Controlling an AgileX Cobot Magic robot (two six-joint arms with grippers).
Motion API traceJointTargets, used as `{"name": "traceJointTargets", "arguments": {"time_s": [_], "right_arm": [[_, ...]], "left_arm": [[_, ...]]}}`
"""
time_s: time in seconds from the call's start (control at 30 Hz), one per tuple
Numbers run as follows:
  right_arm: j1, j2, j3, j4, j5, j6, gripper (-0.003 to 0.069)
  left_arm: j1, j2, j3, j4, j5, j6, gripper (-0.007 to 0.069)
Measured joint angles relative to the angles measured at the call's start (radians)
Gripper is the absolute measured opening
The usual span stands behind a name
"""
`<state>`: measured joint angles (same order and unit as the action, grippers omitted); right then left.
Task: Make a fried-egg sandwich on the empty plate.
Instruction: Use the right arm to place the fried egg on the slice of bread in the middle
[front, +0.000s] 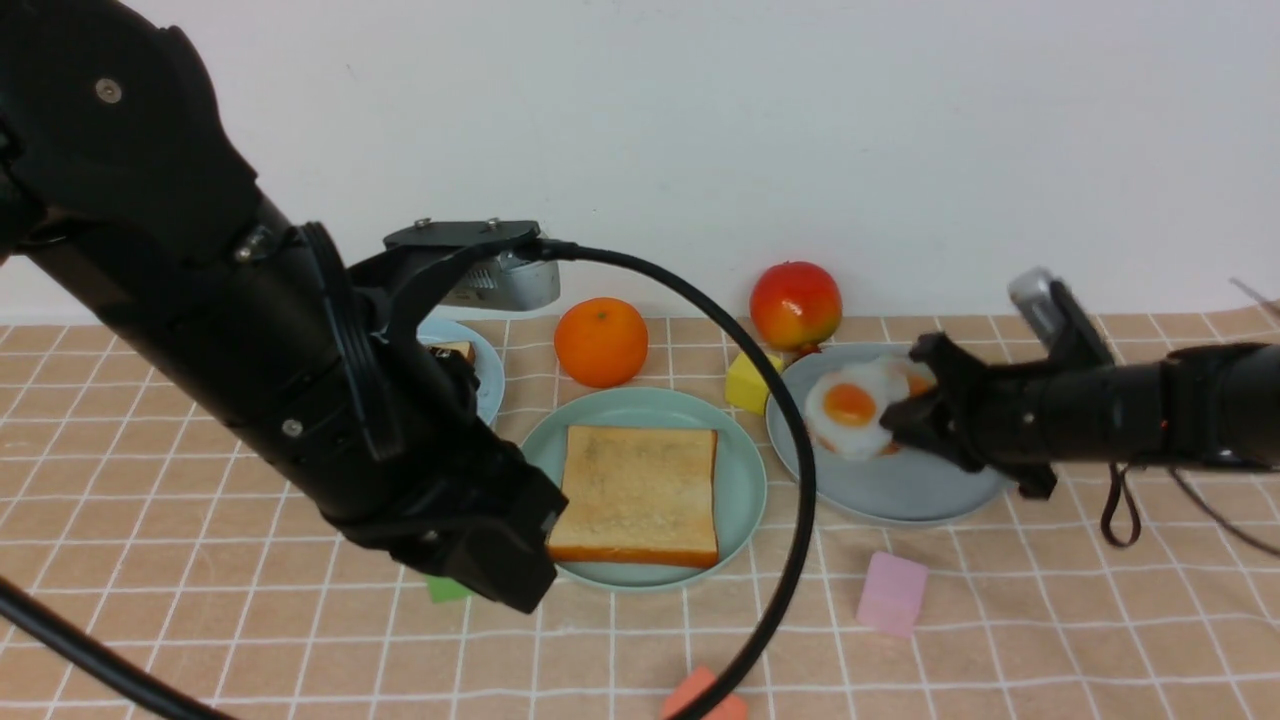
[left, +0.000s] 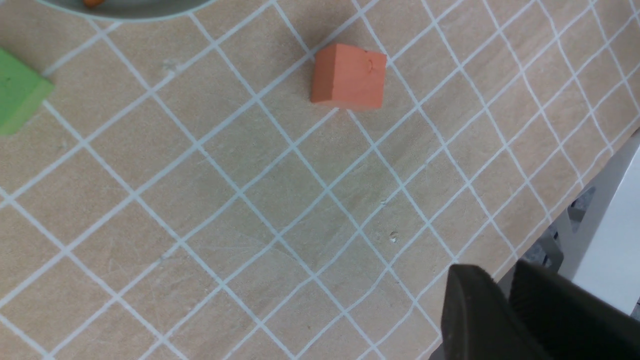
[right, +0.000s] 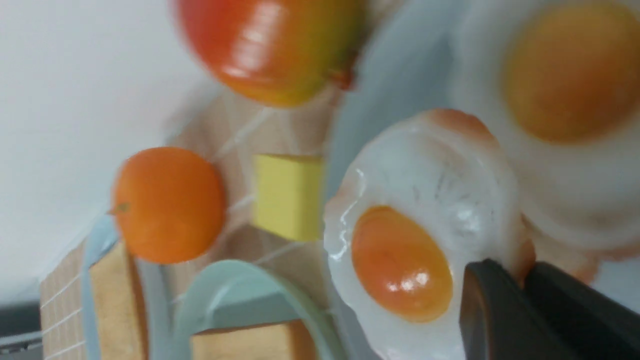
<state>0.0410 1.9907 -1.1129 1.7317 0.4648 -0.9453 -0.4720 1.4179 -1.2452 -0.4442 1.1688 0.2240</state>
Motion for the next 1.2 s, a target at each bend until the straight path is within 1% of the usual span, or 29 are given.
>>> {"name": "traceJointTargets", "arguments": {"time_s": [0.2, 0.3, 0.37, 0.43, 0.53, 0.6, 0.67, 0.73, 0.83, 0.9, 0.93, 1.03, 1.2], "right_arm": [[0.000, -0.098, 0.000, -0.004, 0.005, -0.058, 0.0074], [0.000, -0.117, 0.000, -0.006, 0.050, -0.067, 0.0074], [0.010, -0.122, 0.000, -0.013, 0.128, -0.069, 0.0074], [0.027, -0.122, 0.000, -0.022, 0.165, -0.069, 0.0074], [0.092, -0.122, -0.006, -0.062, 0.221, -0.069, 0.0074], [0.141, -0.118, -0.030, -0.122, 0.234, -0.065, 0.0074], [0.188, -0.109, -0.076, -0.213, 0.238, -0.019, 0.0074], [0.228, -0.089, -0.132, -0.321, 0.238, 0.056, 0.0074], [0.268, -0.038, -0.229, -0.483, 0.238, 0.203, 0.0074], [0.279, -0.012, -0.263, -0.524, 0.236, 0.260, 0.0074], [0.289, 0.020, -0.297, -0.568, 0.236, 0.314, 0.0074], [0.298, 0.086, -0.350, -0.591, 0.233, 0.389, 0.0074], [0.299, 0.143, -0.363, -0.563, 0.226, 0.415, 0.0077]], "left_arm": [[0.000, 0.000, 0.000, 0.006, -0.001, 0.001, 0.0129], [0.000, 0.000, 0.000, 0.028, -0.001, -0.001, 0.0130], [0.000, -0.002, 0.000, 0.076, -0.008, -0.027, 0.0131], [0.000, -0.010, 0.000, 0.116, -0.016, -0.056, 0.0131], [0.000, -0.052, 0.000, 0.230, -0.029, -0.145, 0.0133], [0.000, -0.095, 0.000, 0.302, -0.029, -0.204, 0.0134], [0.000, -0.143, 0.000, 0.359, -0.023, -0.260, 0.0137], [0.000, -0.190, 0.000, 0.394, -0.014, -0.299, 0.0138], [0.000, -0.257, 0.016, 0.420, -0.011, -0.331, 0.0141], [0.000, -0.277, 0.024, 0.425, -0.006, -0.336, 0.0143], [0.000, -0.304, 0.035, 0.429, -0.002, -0.340, 0.0143], [0.000, -0.352, 0.058, 0.435, 0.014, -0.343, 0.0144], [0.000, -0.384, 0.088, 0.437, 0.020, -0.348, 0.0148]]}}
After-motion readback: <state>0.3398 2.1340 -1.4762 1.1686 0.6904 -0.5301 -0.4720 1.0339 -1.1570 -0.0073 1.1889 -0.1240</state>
